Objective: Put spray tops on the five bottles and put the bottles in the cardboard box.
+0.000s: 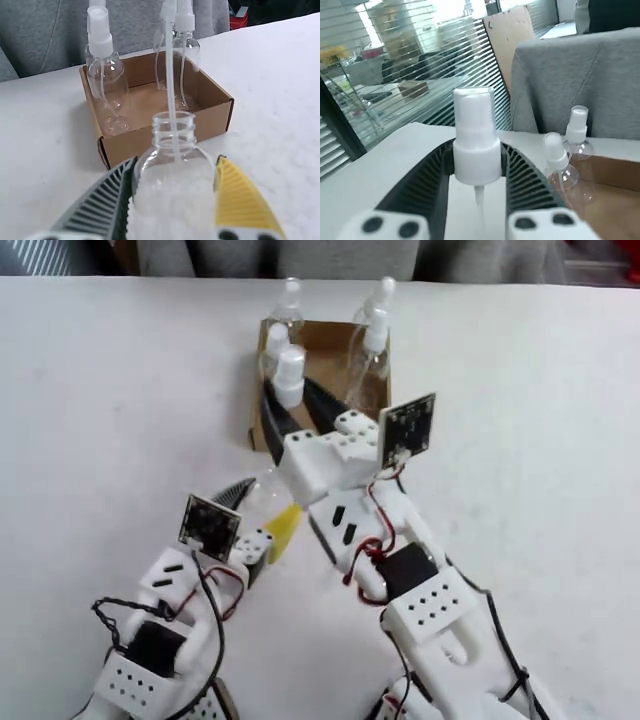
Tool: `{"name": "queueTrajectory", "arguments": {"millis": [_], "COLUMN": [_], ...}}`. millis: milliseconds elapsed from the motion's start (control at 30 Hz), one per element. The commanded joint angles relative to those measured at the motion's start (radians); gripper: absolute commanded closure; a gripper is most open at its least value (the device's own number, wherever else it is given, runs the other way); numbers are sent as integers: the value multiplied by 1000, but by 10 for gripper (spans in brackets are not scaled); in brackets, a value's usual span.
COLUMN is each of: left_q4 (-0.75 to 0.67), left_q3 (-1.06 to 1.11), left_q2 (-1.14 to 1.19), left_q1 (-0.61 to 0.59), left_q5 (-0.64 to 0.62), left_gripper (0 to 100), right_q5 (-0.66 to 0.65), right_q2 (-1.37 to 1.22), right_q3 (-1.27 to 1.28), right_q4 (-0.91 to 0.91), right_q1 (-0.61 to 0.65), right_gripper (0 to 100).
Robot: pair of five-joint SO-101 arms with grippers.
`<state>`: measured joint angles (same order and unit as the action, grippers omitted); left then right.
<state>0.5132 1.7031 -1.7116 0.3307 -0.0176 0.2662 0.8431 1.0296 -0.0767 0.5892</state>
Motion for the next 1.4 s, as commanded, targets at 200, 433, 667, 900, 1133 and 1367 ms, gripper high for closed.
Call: {"name": "queueTrajectory", "arguments": {"millis": [200,433,667,900,1133,1367], "left_q4": [5,3,3,3,3,8], "left_q3": [-5,-5,-5,-5,-5,-5], "left_q2": [-27,-27,-27,-27,-27,-27], "left_q1": [10,7,12,7,10,13], "left_q5": [-8,-8,-8,-8,-8,-8], "left_gripper": [898,897,897,898,898,898], "right_q5": [15,18,69,77,74,15], "right_q2": [31,145,208,208,206,173], "right_q3": [86,109,114,140,160,155], "right_q4": [-16,116,240,246,246,245], "right_q1": [47,50,62,124,127,125], "right_gripper": [983,983,983,983,983,983]}}
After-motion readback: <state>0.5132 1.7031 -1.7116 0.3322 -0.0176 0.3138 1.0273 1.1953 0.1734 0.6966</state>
